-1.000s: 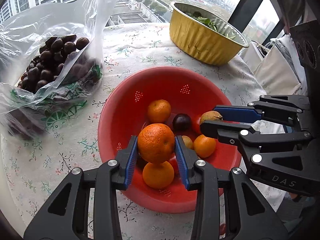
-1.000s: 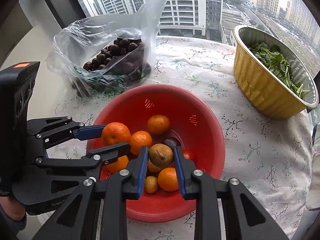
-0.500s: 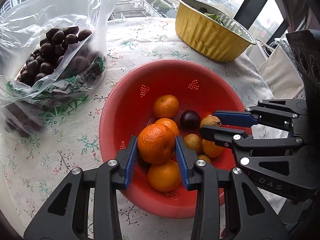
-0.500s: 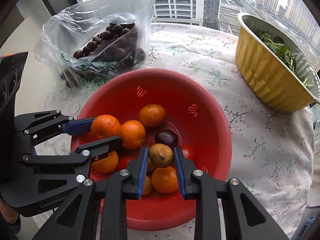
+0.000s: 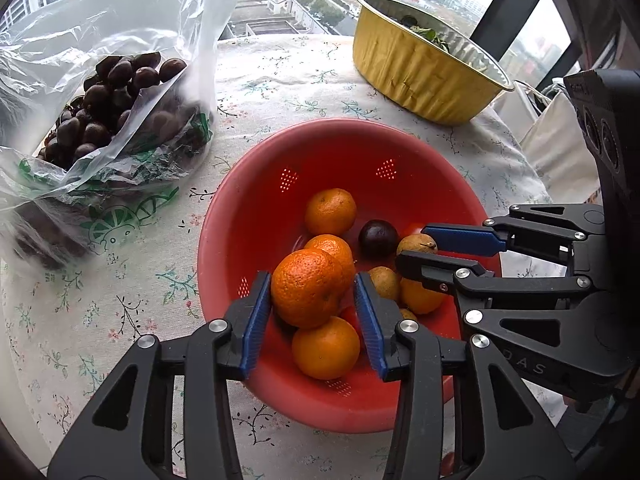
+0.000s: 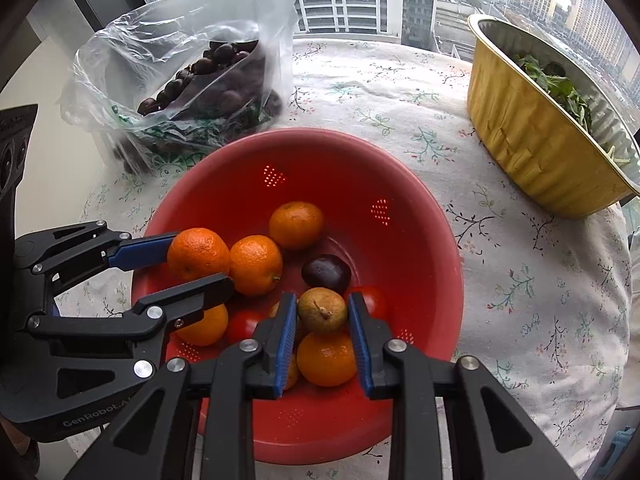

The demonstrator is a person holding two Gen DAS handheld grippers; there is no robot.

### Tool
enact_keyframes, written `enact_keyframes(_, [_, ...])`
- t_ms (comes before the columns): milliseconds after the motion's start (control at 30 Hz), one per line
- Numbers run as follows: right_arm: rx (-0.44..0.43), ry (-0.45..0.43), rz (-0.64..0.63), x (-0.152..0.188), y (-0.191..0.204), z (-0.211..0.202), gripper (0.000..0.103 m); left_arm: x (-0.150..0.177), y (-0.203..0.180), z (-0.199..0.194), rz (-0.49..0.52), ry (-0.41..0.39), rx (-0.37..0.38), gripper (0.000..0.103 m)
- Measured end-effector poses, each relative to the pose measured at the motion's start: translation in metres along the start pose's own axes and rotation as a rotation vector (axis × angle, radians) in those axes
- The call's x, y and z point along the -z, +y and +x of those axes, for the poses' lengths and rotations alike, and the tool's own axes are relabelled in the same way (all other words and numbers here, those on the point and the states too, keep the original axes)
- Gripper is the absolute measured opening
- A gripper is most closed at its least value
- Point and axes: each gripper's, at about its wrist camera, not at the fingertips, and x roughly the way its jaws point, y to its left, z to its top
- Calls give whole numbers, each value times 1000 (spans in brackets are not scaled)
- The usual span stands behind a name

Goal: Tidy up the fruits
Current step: 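Move both open tools back to the two red cherry tomatoes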

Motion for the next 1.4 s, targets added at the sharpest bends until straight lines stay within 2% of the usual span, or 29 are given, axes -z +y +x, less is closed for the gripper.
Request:
enact_keyframes(100, [2, -2, 9, 2, -3, -3, 29, 2, 1, -7, -7, -14, -2, 55])
enact_keyframes(200, [2, -9, 20, 4, -5, -7, 39, 4, 0, -15, -7, -27, -4, 59])
enact_keyframes(300, [1, -25, 21, 7, -4, -15, 40, 8, -2, -28, -14, -52, -2, 68])
enact_keyframes(467, [-5, -64, 34, 18, -5, -36, 49, 23, -5, -54, -35, -95, 16, 79])
enact_keyframes(533, [-9, -77, 61, 29, -9, -47, 58, 33, -10, -64, -27, -107, 22, 88])
enact_keyframes(567, [-10, -85, 79, 37, -11, -52, 60, 39, -13, -68, -20, -109, 27, 96])
enact_keyframes(600, [-9, -90, 93, 45, -14, -57, 63, 46, -16, -71, -11, -109, 32, 99])
enact_keyframes(733, [1, -67, 141, 90, -18, -68, 70, 82, -32, -73, 36, -73, 29, 103])
enact_keyframes(1033, [24, 79, 169, 200, -1, -57, 70, 168, -58, -60, 120, 48, -27, 103])
enact_keyframes(1167, [20, 92, 150, 214, 14, -52, 66, 199, -68, -56, 155, 83, -23, 103])
enact_keyframes(1400, [29, 84, 109, 211, 30, -45, 57, 211, -74, -61, 161, 129, -14, 103])
